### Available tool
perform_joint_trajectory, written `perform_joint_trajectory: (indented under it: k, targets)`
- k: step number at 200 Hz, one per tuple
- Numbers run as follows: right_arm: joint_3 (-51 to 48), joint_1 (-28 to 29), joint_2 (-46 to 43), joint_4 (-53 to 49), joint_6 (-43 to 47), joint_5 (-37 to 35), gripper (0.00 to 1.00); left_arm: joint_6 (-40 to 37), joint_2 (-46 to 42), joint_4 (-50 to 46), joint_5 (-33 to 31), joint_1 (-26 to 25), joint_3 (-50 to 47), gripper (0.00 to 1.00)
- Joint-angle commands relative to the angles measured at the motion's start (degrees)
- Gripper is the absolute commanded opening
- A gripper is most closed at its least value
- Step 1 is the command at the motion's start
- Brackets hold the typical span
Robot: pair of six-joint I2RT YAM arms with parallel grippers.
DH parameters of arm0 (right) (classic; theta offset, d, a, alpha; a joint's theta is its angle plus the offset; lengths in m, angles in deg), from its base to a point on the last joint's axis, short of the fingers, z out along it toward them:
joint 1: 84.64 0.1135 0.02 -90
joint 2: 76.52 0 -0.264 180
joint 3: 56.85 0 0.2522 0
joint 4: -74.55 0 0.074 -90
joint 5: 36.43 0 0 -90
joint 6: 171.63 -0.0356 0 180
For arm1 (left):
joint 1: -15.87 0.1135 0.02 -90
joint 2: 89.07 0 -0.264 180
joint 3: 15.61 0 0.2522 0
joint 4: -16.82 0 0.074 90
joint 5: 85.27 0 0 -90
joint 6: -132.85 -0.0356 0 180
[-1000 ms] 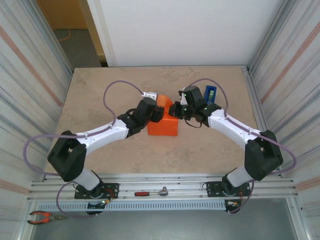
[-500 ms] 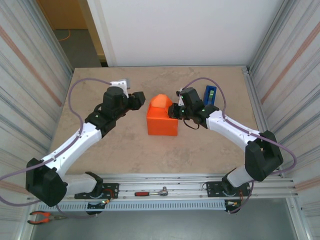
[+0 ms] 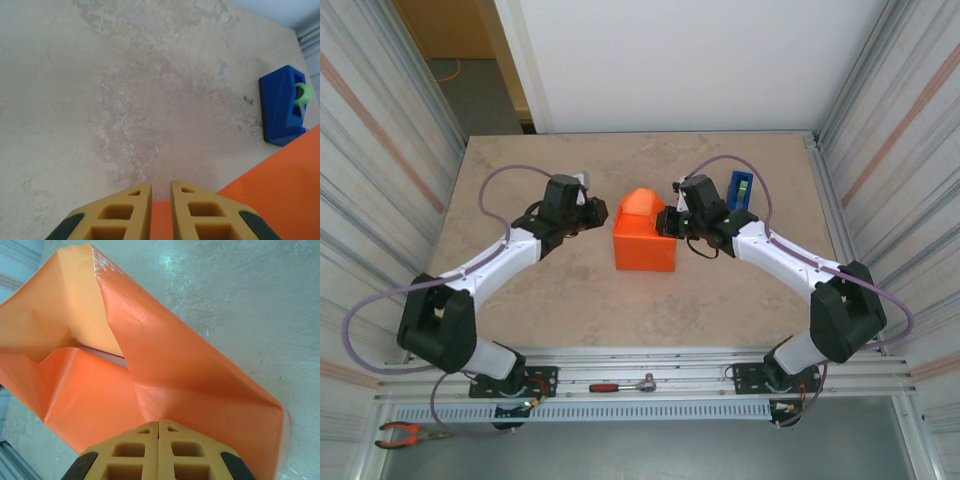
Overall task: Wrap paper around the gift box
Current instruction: Fold the seventh fold of the wrapping paper on the gift box.
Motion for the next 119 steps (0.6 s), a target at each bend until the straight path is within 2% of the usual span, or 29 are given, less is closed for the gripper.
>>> perform_joint_trajectory:
  k: [1, 78, 119]
  targets:
    - [-4.30, 1.10, 4.79, -8.22, 0.82, 1.18, 0.00, -1.33, 0.45, 0.20, 2.68, 0.01, 2.38, 0.18]
    - [-4.17, 1.27, 4.52, -8.39, 0.64, 1.36, 0.00, -3.07, 2.57, 3.82, 5.45, -1.58, 2.44, 0.20]
    - [-4.17, 1.40, 4.56, -8.39, 0.64, 1.22, 0.00, -5.20, 1.34, 3.46, 4.08, -4.28, 2.46, 0.20]
